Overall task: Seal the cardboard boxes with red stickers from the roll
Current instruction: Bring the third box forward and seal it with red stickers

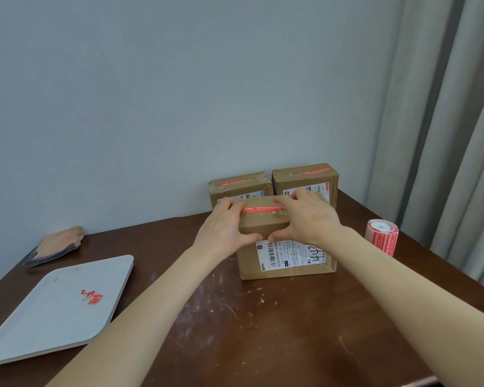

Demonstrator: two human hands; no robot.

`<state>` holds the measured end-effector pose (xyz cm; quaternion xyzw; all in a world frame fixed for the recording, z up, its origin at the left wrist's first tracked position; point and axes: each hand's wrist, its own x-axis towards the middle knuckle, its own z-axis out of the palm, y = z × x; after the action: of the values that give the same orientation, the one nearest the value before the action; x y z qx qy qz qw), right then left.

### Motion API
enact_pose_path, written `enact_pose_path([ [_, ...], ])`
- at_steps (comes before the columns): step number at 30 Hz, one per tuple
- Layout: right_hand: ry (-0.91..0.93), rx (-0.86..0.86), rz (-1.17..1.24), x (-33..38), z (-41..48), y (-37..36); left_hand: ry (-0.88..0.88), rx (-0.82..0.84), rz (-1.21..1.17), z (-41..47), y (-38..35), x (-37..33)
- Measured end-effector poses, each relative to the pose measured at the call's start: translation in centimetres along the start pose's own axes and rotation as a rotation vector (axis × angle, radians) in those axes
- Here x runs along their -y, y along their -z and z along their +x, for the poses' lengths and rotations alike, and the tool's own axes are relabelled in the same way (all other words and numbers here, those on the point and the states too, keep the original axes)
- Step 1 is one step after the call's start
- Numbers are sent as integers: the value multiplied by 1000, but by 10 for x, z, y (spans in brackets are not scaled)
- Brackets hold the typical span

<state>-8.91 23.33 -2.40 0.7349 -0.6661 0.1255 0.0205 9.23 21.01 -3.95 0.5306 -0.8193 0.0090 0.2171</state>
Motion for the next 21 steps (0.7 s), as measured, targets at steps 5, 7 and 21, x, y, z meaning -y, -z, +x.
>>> enact_pose_path([
  [5,-1,8,-11,1,0,-1,-3,-1,-8,-4,0,1],
  [7,-5,0,16,0,-1,0,4,-29,-2,-7,0,0],
  [21,20,-44,107,-6,-7,0,-2,-52,5,-11,1,1],
])
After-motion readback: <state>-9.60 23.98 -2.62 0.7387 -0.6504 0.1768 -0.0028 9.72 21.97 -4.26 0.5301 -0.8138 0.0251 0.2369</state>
